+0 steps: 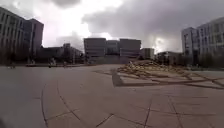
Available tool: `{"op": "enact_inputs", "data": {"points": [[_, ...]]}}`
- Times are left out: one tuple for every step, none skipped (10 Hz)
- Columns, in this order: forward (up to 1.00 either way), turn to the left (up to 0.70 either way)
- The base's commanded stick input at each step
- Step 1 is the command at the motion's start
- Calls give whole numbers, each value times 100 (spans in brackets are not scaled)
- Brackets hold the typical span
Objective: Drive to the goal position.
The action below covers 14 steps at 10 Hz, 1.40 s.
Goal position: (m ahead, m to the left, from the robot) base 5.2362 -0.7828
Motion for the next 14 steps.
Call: {"op": "enact_inputs", "data": {"points": [[100, 1], [100, 4], [100, 7], [100, 10], [100, 11], [100, 5], [100, 0], [100, 0], [100, 0], [100, 0], [100, 16], [100, 16], [100, 17], [100, 16]]}}
